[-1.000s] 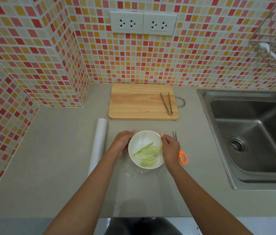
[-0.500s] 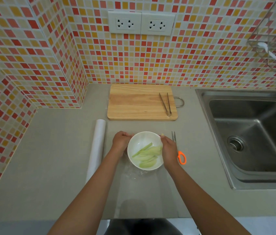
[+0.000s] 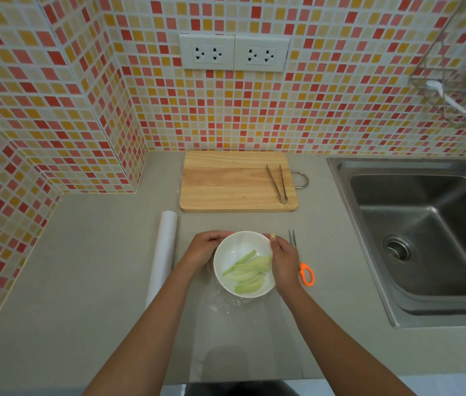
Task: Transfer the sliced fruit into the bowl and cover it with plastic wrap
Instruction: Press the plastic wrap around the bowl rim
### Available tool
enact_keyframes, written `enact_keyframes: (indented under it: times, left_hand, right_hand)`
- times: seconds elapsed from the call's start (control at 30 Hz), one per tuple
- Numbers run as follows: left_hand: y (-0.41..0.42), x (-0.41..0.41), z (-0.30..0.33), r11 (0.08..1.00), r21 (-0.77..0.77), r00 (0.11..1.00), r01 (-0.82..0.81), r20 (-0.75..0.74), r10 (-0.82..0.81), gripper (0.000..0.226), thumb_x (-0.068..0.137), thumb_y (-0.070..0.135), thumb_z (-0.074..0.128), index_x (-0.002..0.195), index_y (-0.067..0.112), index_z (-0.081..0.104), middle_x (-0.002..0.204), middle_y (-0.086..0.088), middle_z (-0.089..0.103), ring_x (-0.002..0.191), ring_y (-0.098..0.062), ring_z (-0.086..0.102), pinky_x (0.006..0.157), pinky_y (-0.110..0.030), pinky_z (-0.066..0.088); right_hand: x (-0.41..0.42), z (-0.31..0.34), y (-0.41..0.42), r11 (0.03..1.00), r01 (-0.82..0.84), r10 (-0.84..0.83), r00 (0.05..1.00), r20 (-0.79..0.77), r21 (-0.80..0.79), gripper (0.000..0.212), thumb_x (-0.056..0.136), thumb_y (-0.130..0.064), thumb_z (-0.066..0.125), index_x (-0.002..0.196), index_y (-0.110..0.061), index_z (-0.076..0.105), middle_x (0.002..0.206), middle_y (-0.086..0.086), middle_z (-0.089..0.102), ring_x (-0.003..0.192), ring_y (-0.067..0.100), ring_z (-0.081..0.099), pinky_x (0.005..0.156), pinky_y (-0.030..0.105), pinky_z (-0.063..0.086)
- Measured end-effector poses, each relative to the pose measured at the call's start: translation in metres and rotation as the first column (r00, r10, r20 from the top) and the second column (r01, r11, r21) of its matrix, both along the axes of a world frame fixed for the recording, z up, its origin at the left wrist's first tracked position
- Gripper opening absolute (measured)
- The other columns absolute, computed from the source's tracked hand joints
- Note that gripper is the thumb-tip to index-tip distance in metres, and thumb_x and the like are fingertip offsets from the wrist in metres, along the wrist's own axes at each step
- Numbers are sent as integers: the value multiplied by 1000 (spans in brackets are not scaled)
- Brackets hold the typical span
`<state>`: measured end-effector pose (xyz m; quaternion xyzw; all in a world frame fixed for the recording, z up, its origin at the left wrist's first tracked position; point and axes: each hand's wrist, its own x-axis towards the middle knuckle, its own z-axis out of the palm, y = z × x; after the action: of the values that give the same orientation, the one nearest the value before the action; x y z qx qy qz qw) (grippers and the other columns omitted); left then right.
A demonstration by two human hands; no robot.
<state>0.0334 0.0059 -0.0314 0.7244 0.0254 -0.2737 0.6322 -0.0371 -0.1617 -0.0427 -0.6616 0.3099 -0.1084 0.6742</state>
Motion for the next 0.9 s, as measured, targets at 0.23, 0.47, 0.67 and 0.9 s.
enact_keyframes:
  times: [0.23,0.47,0.67,0.9]
  left_hand:
    - [6,-5,-13,997,-57,997,-60,-45,57,28,98,13,50,121,22,62,86,6,65,62,-5,59,50,-16,45]
    - [-2,-4,-9,919,-61,875,-390,-336,348,25,101,14,40,99,9,65,52,1,57,46,-11,54,41,-18,40]
    - [-4,-14,4,843,-14,812,-538,258,523,24,100,19,47,112,10,65,102,2,68,96,-8,63,85,-18,48]
    - [-28,-38,1,984,-48,938,-171,298,177,42,104,36,31,135,24,55,120,13,66,111,15,54,90,2,36]
  right_hand:
    - [1,1,-1,999,37,-36,999,31,-30,26,95,-6,47,96,-1,73,85,9,68,80,17,59,75,29,47]
    - [-1,2,3,998,51,-50,998,40,-20,26,95,-7,49,89,2,72,79,9,66,76,16,55,71,30,44]
    - [-3,4,4,997,72,-72,997,28,-3,27,96,-9,47,94,-4,73,90,8,71,81,15,60,75,31,47]
    - [-4,1,3,1000,-6,7,1000,22,-18,30,99,-16,43,99,-13,73,93,2,73,86,11,65,76,26,52]
